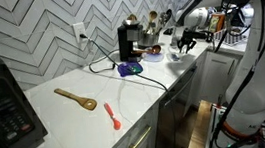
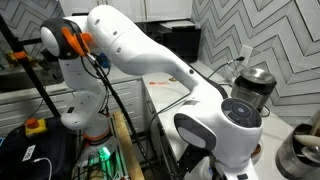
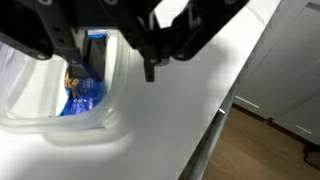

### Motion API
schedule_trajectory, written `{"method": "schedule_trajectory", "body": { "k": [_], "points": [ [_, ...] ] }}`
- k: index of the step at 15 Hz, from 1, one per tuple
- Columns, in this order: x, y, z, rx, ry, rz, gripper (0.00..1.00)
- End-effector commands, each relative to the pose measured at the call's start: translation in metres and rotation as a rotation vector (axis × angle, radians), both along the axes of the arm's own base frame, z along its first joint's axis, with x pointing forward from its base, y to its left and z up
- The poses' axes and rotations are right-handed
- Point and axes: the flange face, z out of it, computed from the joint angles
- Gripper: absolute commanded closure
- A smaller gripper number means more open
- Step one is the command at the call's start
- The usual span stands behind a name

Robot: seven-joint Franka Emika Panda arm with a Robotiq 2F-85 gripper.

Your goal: Pick up the clear bowl with sachets inside and pour the sachets onto the table

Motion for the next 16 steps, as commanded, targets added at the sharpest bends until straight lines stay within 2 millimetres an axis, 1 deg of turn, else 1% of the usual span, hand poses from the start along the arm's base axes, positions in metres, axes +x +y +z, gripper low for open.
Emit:
{"method": "schedule_trajectory", "body": {
  "k": [1,3,4,6,7,8,10,13,14,16],
  "points": [
    [-0.002,-0.013,0.009,-0.022,-0.015,-0.036,0.84],
    [0.000,-0.015,0.011,-0.036,-0.009,-0.039,0.98],
    [0.000,-0.015,0.011,-0.037,-0.005,-0.039,1.00],
    [0.002,-0.013,0.011,-0.036,0.003,-0.038,1.00],
    [0.001,-0.012,0.014,-0.032,0.004,-0.037,0.98],
    [-0.004,-0.009,0.026,-0.040,0.003,-0.028,0.98],
    [-0.013,-0.004,0.053,-0.149,0.001,-0.006,0.98],
    [-0.028,0.013,0.108,-0.326,-0.009,0.082,0.98],
    [-0.031,0.024,0.125,-0.357,-0.017,0.130,0.98],
    [-0.034,0.057,0.150,-0.404,-0.029,0.234,0.98]
  ]
}}
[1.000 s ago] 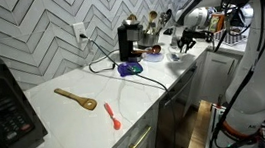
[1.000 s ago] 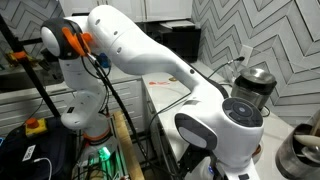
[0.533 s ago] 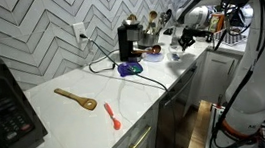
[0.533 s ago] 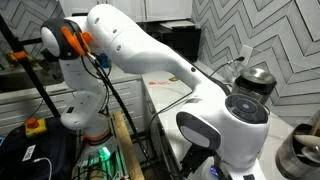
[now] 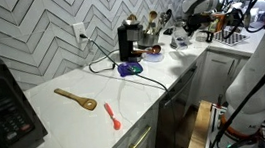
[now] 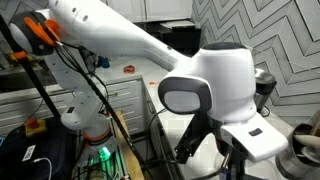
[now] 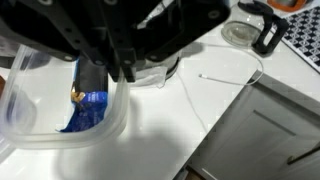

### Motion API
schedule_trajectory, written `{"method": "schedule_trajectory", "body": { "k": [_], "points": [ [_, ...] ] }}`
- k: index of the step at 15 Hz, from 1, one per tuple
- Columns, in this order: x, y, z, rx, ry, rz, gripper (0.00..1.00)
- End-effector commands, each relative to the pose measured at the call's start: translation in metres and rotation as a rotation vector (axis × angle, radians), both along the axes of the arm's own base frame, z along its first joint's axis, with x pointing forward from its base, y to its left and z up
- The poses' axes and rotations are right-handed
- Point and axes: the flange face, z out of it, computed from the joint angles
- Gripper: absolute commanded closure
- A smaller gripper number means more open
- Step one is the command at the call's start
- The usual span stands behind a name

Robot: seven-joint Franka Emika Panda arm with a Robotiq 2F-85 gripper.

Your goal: Pick up the clear bowl with sachets inside and pour the sachets onto the table

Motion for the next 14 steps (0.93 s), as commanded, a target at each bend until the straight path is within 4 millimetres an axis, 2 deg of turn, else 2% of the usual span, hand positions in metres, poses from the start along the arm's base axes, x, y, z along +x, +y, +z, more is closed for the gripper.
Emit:
{"method": "schedule_trajectory", "body": {
  "k": [1,3,5,6,7,9,11,12,13,14],
  "points": [
    [-0.015,0.070,0.035,-0.077,-0.010,0.184,0.98],
    [-0.017,0.111,0.044,-0.104,0.006,0.288,0.98],
    [-0.018,0.139,0.048,-0.108,0.016,0.343,0.98],
    [-0.014,0.142,0.048,-0.066,0.017,0.354,0.98],
    [-0.003,0.125,0.051,-0.095,0.003,0.305,0.93],
    [-0.006,0.140,0.052,-0.084,0.012,0.331,0.93],
    [-0.008,0.140,0.052,-0.083,0.014,0.337,0.93],
    [-0.008,0.140,0.052,-0.083,0.015,0.339,0.98],
    [-0.006,0.151,0.053,-0.111,0.026,0.370,0.98],
    [0.000,0.171,0.055,-0.149,0.042,0.418,0.98]
  ]
}}
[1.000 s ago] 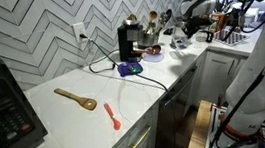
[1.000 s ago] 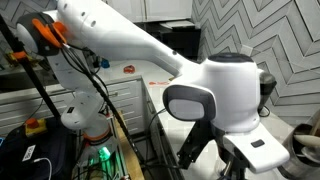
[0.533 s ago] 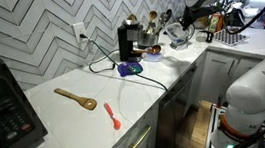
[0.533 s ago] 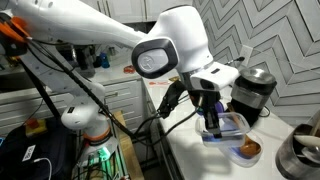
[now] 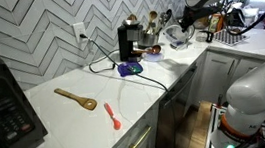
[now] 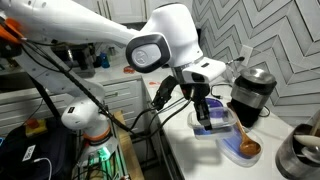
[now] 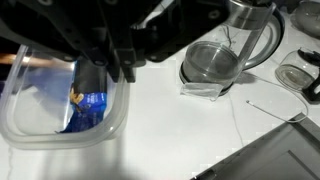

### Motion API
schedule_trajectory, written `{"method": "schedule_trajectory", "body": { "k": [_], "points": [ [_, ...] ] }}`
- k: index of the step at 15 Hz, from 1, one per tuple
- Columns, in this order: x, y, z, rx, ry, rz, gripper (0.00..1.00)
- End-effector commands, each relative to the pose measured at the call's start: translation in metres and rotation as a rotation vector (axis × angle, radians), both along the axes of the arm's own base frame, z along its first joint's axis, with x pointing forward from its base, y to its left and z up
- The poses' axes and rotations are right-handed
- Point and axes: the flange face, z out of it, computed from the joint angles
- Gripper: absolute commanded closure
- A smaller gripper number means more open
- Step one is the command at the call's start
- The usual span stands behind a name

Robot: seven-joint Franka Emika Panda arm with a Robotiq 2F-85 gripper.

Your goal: Pick up the clear bowl with sachets inside and pour the sachets onto the table

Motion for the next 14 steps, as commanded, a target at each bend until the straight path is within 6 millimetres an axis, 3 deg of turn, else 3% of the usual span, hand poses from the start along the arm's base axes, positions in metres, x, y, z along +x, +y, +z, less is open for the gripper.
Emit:
{"method": "schedule_trajectory", "body": {
  "k": [1,5,7,9,10,11,14],
  "points": [
    [0.013,0.047,0.007,-0.100,0.030,0.119,0.98],
    [0.046,0.131,0.020,-0.321,0.081,0.213,0.98],
    [0.054,0.173,0.024,-0.422,0.087,0.287,0.98],
    [0.056,0.204,0.028,-0.400,0.042,0.386,0.98],
    [0.057,0.209,0.032,-0.357,0.004,0.420,0.98],
    [0.068,0.200,0.031,-0.390,0.058,0.359,0.93],
    [0.065,0.213,0.037,-0.375,0.023,0.396,0.93]
  ]
}}
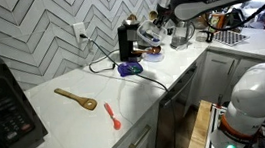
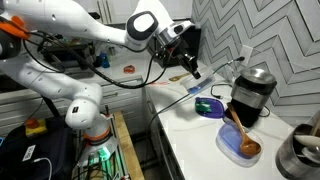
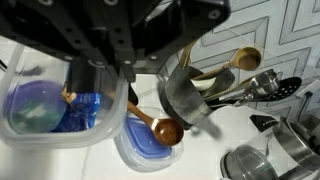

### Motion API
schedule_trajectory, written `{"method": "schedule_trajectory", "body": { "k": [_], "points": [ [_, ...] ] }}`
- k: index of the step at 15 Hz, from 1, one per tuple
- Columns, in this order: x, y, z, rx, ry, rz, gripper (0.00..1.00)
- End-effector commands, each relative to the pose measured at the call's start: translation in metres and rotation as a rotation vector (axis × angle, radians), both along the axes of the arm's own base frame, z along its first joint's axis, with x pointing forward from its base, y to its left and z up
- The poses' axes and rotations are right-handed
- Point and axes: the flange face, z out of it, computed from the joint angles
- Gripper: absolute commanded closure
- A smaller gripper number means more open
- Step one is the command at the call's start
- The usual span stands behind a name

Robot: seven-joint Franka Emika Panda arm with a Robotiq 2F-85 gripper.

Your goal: Pick up the clear bowl with sachets inside and pour the sachets onto the table

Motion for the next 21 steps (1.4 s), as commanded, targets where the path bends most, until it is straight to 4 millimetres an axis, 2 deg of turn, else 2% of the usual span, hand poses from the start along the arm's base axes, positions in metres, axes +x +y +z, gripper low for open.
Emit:
{"method": "schedule_trajectory", "body": {
  "k": [1,2,3,10,15,18,21],
  "points": [
    [0.000,-0.001,0.001,0.003,0.000,0.001,0.93],
    [-0.001,-0.003,0.000,0.005,-0.001,0.000,0.98],
    [0.001,0.006,-0.004,-0.066,0.037,-0.033,0.98],
    [0.035,0.080,-0.029,-0.454,0.088,-0.150,0.98],
    [0.063,0.091,-0.061,-0.749,0.184,-0.185,0.98],
    [0.074,0.106,-0.080,-0.907,0.288,-0.166,0.98],
    [0.083,0.119,-0.091,-1.051,0.373,-0.159,0.98]
  ]
}}
